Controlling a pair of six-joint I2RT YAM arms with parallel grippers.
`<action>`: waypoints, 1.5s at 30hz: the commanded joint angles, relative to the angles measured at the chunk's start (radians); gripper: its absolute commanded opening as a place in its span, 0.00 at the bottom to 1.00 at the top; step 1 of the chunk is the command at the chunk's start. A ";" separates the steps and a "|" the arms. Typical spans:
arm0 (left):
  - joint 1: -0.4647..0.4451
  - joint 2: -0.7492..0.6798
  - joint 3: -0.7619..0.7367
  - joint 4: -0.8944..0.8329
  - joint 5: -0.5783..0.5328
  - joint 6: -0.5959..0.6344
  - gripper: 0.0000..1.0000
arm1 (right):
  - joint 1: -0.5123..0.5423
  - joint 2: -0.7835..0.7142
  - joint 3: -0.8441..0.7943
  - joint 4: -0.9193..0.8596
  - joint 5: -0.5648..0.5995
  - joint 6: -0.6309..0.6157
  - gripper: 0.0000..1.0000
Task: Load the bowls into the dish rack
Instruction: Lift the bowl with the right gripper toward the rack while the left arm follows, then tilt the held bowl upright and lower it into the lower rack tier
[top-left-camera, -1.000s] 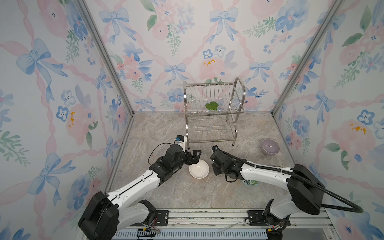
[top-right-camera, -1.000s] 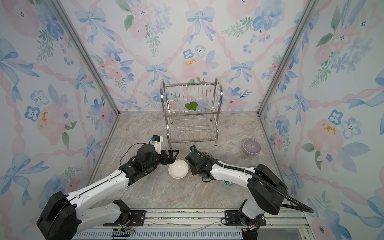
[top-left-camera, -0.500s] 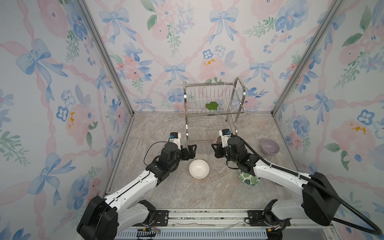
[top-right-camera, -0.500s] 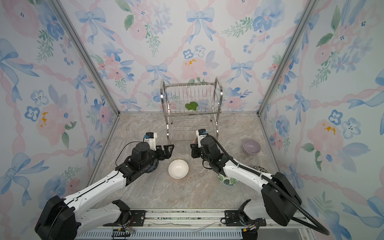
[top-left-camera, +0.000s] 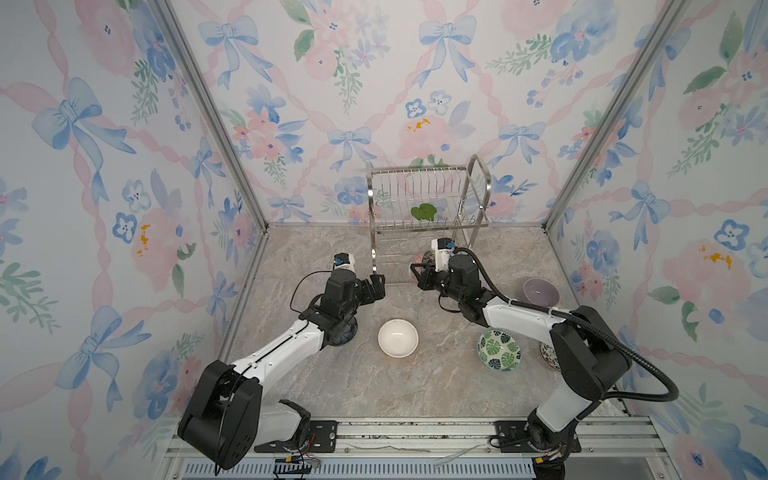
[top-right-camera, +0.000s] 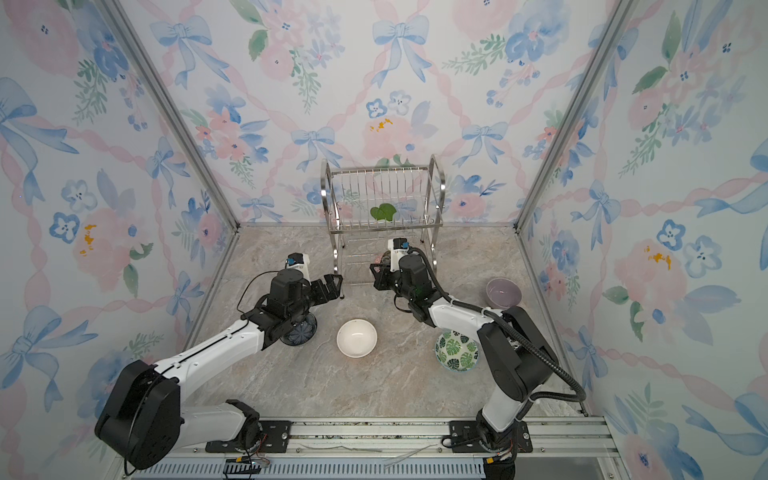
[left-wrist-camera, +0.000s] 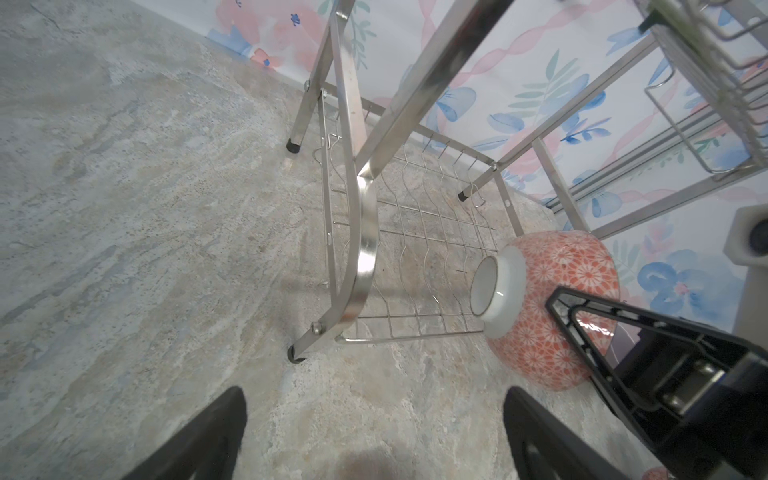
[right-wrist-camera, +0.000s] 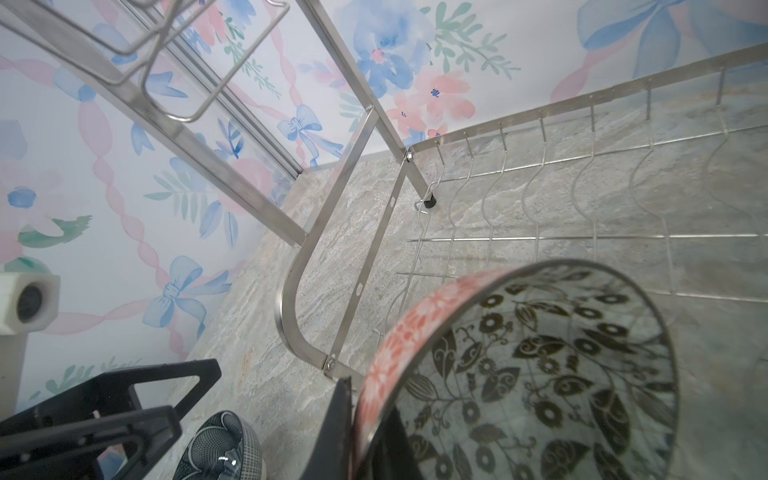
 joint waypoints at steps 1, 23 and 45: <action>0.007 0.064 0.064 -0.015 -0.067 0.024 0.97 | -0.010 0.032 0.067 0.123 -0.050 0.022 0.00; 0.003 0.305 0.220 -0.034 -0.219 0.089 0.64 | -0.035 0.219 0.094 0.439 -0.089 0.195 0.00; -0.006 0.362 0.274 -0.074 -0.264 0.205 0.24 | -0.035 0.307 0.145 0.510 -0.074 0.234 0.00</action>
